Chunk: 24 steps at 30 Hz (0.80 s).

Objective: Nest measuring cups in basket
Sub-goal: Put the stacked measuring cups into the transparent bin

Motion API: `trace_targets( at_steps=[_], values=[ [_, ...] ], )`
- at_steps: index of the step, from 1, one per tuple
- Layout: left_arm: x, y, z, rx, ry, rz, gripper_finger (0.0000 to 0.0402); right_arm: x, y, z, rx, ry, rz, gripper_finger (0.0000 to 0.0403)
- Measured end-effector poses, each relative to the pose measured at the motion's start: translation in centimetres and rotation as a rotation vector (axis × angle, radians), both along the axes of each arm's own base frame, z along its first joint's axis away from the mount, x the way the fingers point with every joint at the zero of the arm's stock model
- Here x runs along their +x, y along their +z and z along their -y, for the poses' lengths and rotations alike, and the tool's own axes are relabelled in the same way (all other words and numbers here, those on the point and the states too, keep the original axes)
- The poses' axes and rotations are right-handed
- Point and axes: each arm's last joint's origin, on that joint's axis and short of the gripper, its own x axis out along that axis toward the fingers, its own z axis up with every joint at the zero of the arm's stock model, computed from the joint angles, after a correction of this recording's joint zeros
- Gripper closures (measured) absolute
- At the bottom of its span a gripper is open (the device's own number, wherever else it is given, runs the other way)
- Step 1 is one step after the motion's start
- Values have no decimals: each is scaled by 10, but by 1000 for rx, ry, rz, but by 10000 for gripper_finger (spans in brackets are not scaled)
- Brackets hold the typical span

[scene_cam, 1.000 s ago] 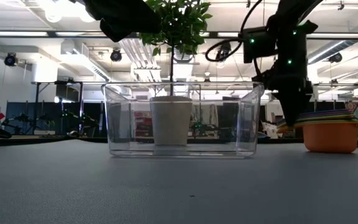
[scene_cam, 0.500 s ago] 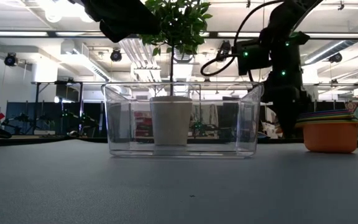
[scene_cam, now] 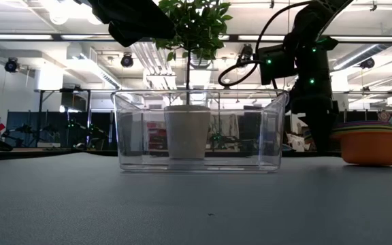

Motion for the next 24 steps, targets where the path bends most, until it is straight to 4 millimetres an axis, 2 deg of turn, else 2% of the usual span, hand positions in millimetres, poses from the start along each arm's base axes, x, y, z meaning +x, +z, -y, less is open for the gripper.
trace_targets(
  at_steps=[9, 12, 17, 24],
  values=[
    [-1, -1, 0, -8, -22, -19, 339, 0, 1, -1, 0, 18, 0, 270],
    [-1, -2, 0, -3, -22, -30, 339, 0, 8, -2, 7, 20, -28, 272],
    [-2, -2, 0, 6, -24, -38, 339, 14, 41, -8, -17, 56, -6, 279],
    [-3, 6, -1, 12, -13, -58, 339, 39, 96, -23, -86, 125, 134, 282]
  ],
)
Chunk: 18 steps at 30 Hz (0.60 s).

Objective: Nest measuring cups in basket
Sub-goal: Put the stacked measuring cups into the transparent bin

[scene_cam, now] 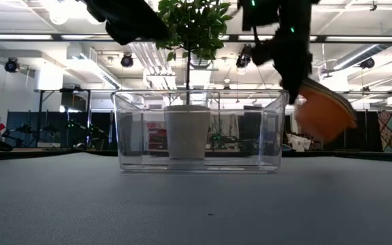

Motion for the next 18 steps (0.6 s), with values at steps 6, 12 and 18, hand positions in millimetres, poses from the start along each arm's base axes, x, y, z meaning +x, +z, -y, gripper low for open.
trace_targets(
  at_steps=[6, 12, 18],
  values=[
    [1, 14, 3, -3, -2, -16, 339, 8, 24, -3, -14, 12, 75, 285],
    [0, 17, 4, 17, -6, -38, 339, 13, 45, -2, -23, 7, 150, 287],
    [-7, 18, 2, 71, 41, -31, 339, 19, 63, -7, -16, 27, 239, 292]
  ],
)
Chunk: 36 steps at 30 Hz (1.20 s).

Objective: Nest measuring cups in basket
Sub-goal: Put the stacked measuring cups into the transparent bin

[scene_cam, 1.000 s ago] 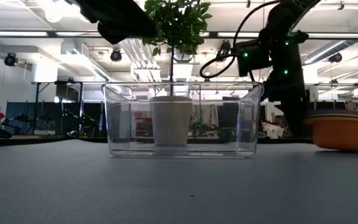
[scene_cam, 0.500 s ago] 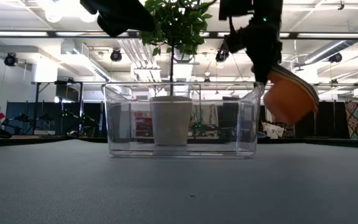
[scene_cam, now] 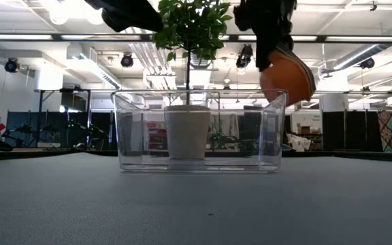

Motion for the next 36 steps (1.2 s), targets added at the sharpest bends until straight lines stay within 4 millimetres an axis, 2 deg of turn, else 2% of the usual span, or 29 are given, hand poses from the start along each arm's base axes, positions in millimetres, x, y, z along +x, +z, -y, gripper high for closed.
trace_targets(
  at_steps=[4, 12, 22, 27, 32, 36],
  values=[
    [-8, 3, -4, 6, 18, 21, 339, 6, 9, -6, 2, 29, 70, 302],
    [-24, -6, -11, -27, 53, 83, 339, 21, 20, -18, 17, 108, 237, 390],
    [-43, -17, -16, -132, 74, 194, 339, 26, -1, -21, 27, 122, 92, 394],
    [-44, -19, -12, -141, 56, 208, 339, 9, 10, -35, -97, 116, 62, 393],
    [-44, -20, -11, -140, 42, 239, 339, -27, 29, -61, -156, 140, 119, 392],
    [-41, -22, -10, -131, 24, 288, 339, -60, 26, -85, -149, 171, 165, 392]
  ],
)
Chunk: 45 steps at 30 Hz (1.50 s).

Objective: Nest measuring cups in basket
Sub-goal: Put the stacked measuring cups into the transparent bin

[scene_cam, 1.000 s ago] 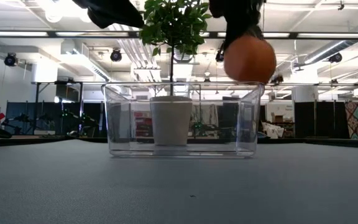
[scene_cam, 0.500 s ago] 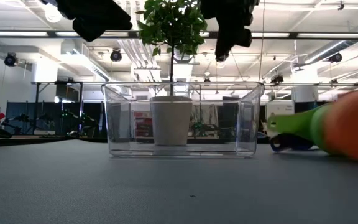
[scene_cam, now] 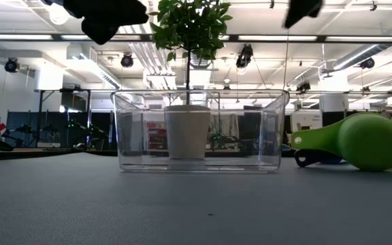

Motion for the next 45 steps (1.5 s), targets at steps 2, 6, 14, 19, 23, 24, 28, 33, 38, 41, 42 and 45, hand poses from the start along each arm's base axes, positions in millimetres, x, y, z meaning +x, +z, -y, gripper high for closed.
trace_targets(
  at_steps=[2, 6, 14, 19, 23, 24, 28, 33, 38, 41, 42, 45],
  values=[
    [3, 0, 1, -1, -3, 21, 339, -17, -7, -10, 18, -27, 36, 392],
    [12, -2, 6, 14, -14, 61, 339, -43, -35, -30, 73, -48, 60, 392],
    [30, -9, 14, 43, -29, 105, 339, -76, -86, -44, 119, -192, 43, 391],
    [38, -9, 19, 51, -58, 98, 339, -83, -110, -36, 143, -227, -47, 353],
    [42, -8, 21, 55, -83, 98, 339, -83, -119, -28, 137, -245, -86, 289],
    [43, -8, 22, 56, -92, 96, 339, -82, -119, -26, 132, -247, -88, 270],
    [43, -7, 22, 60, -96, 101, 339, -76, -119, -15, 122, -276, -77, 197],
    [43, -7, 22, 61, -97, 99, 339, -59, -120, 3, 155, -250, -55, 136],
    [43, -8, 22, 63, -97, 92, 339, -37, -128, 22, 198, -195, -84, 115],
    [43, -9, 22, 64, -98, 80, 339, -30, -136, 29, 222, -184, -172, 113],
    [42, -9, 22, 63, -100, 78, 339, -30, -138, 30, 228, -184, -204, 114],
    [42, -9, 23, 54, -127, 75, 339, -31, -141, 27, 238, -169, -246, 117]
  ],
)
